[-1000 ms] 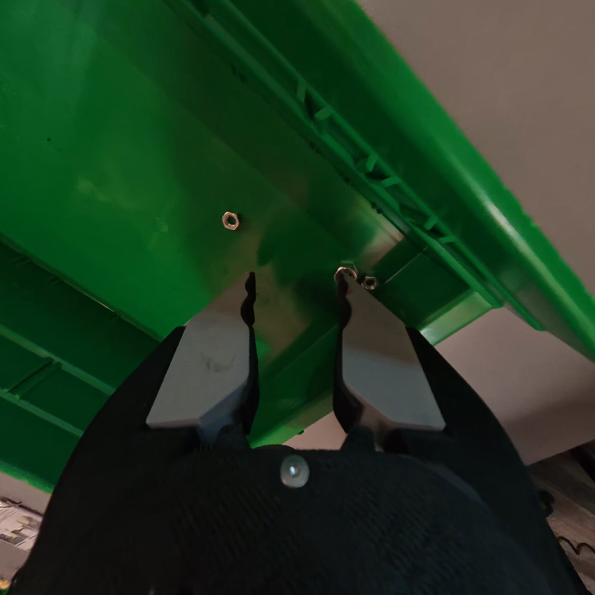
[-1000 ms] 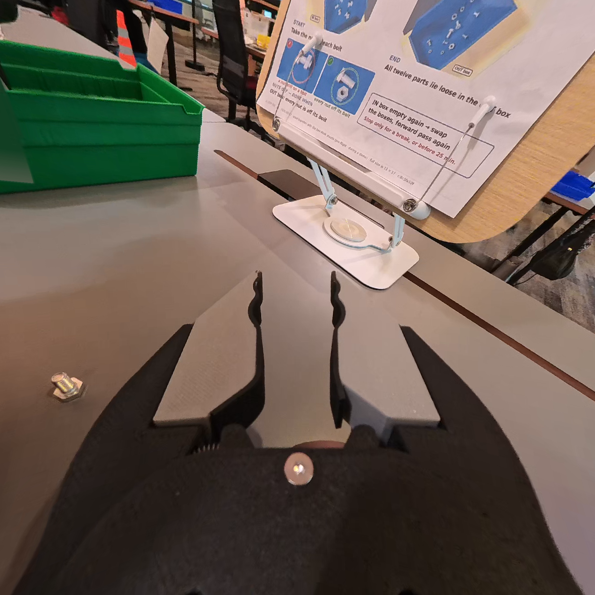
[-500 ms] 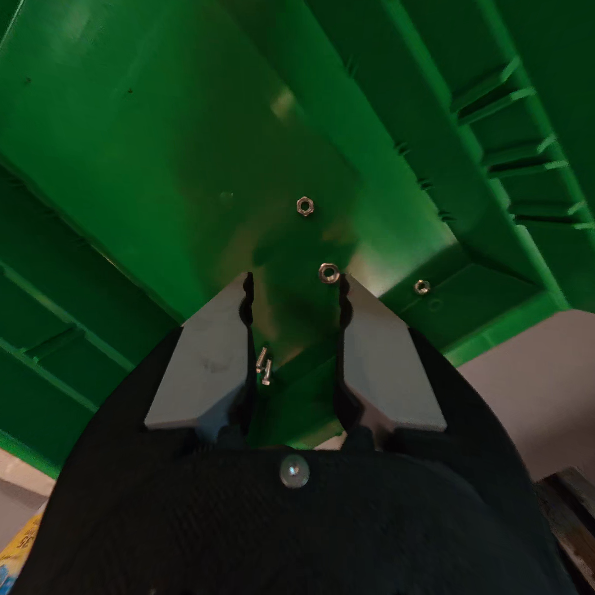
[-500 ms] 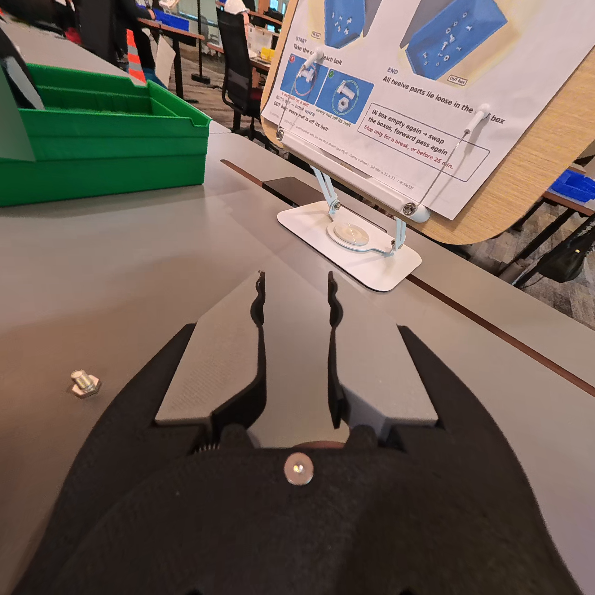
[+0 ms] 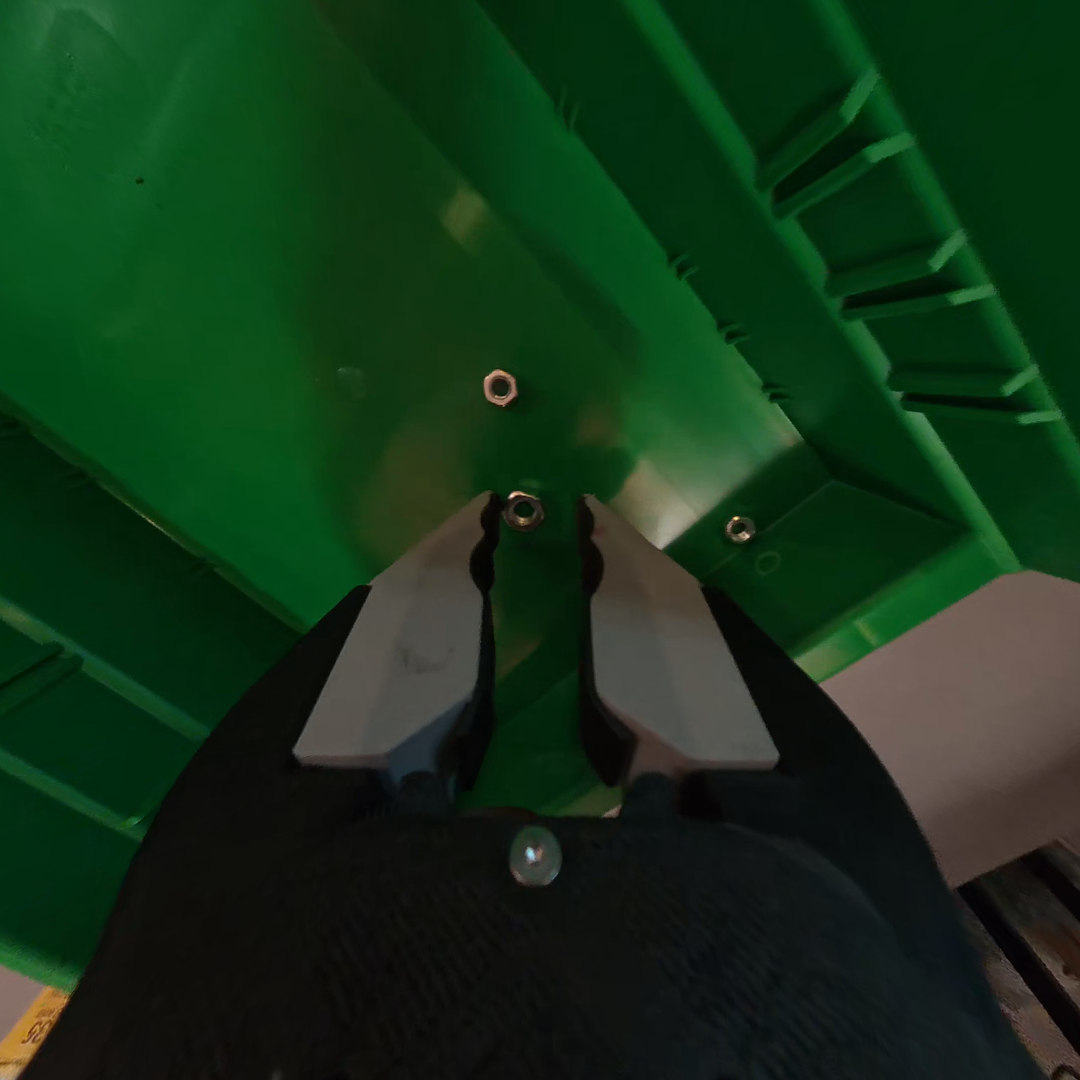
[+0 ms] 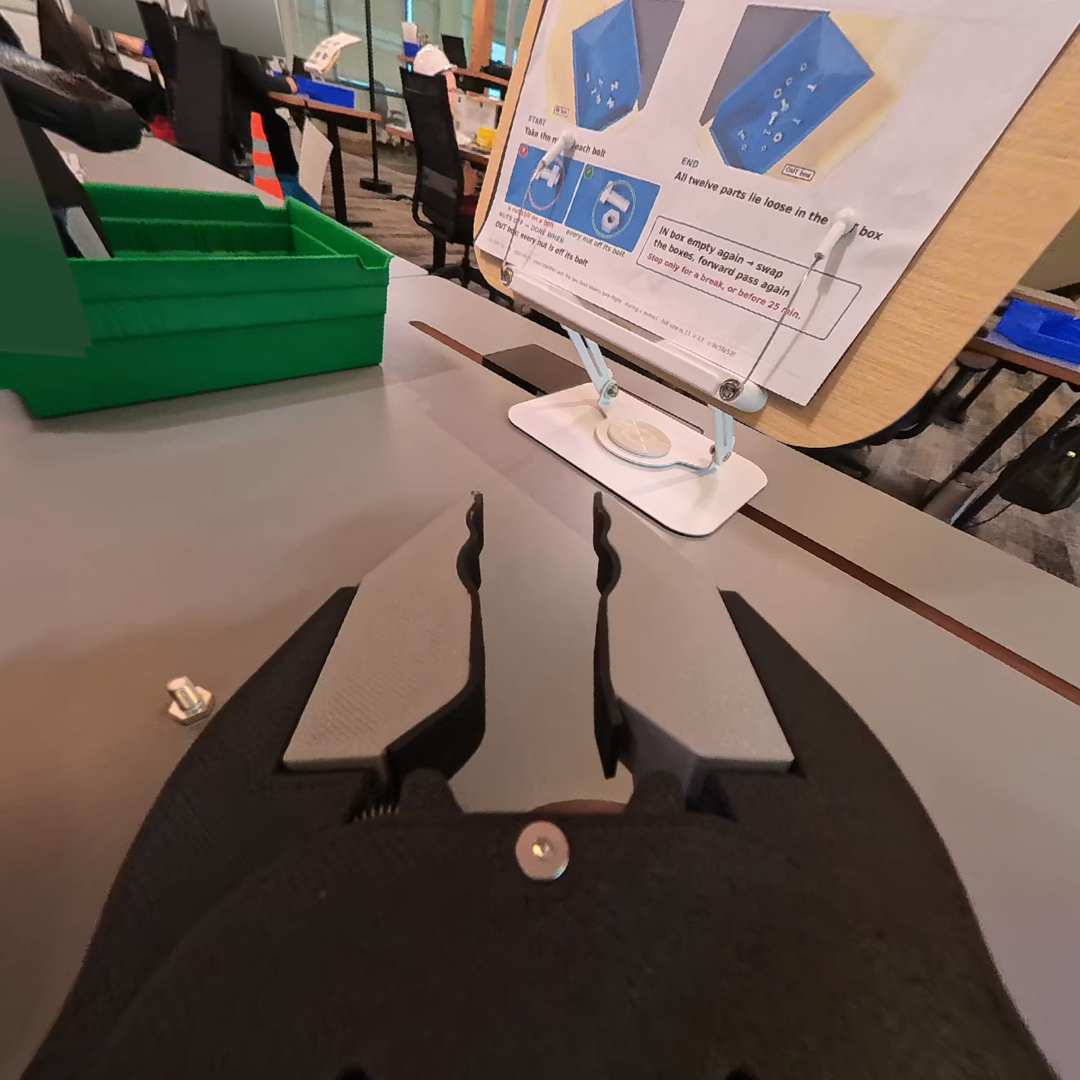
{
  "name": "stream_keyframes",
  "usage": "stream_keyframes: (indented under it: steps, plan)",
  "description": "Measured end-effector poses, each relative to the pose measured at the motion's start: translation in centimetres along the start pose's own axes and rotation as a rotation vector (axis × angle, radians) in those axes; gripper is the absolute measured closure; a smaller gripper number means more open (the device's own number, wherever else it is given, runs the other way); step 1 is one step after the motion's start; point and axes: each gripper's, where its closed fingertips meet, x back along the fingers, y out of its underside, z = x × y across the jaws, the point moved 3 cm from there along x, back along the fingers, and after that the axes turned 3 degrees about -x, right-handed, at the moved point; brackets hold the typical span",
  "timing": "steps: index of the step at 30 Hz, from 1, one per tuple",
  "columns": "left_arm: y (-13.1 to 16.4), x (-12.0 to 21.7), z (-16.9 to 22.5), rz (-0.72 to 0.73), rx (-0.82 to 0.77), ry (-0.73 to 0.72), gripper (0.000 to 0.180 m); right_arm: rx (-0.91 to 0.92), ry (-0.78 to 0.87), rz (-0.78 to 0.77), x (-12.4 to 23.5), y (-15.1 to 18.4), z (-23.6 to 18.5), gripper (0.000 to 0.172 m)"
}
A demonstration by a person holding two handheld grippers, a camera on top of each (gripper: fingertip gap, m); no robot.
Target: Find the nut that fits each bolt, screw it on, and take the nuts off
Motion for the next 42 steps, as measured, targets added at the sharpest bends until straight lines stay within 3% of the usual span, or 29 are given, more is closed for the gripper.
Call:
stream_keyframes:
  steps: [1, 8, 12, 16, 20, 24, 28, 33, 42]
  plan:
    - [-0.1, 0.0, 0.0, 0.003, -0.007, -0.012, 0.167, -0.007, -0.002, 0.005, 0.1, -0.1, 0.0, 0.137]
    - [0.7, 0.5, -0.5, -0.008, -0.028, -0.102, 0.168, -0.020, -0.068, 0.010, 0.4, -0.4, -1.4, 0.138]
    - [0.0, 3.9, -1.1, 0.089, -0.005, -0.185, 0.168, -0.055, -0.158, -0.006, 0.3, -0.3, -2.9, 0.136]
    - [-4.7, 10.8, 2.4, 0.408, -0.157, -0.281, 0.169, -0.084, -0.245, -0.038, 0.3, -0.2, -4.3, 0.132]
    - [-11.4, 14.6, 12.1, 0.762, -0.460, -0.271, 0.168, -0.095, -0.368, -0.037, 0.8, -0.8, -6.3, 0.132]
    - [-16.5, 13.0, 22.4, 1.049, -0.702, -0.218, 0.169, -0.247, -0.665, -0.048, 2.2, -1.5, -9.4, 0.136]
    - [-19.3, 11.9, 28.0, 1.227, -0.798, -0.255, 0.169, -0.456, -0.856, -0.002, 4.2, -2.8, -10.2, 0.148]
    - [-20.9, 11.7, 31.0, 1.264, -0.827, -0.198, 0.169, -0.591, -1.029, -0.011, 6.6, -3.2, -11.0, 0.130]
    - [-22.8, 11.3, 32.9, 1.285, -0.877, -0.139, 0.169, -0.617, -1.077, 0.015, 7.5, -3.3, -11.3, 0.158]
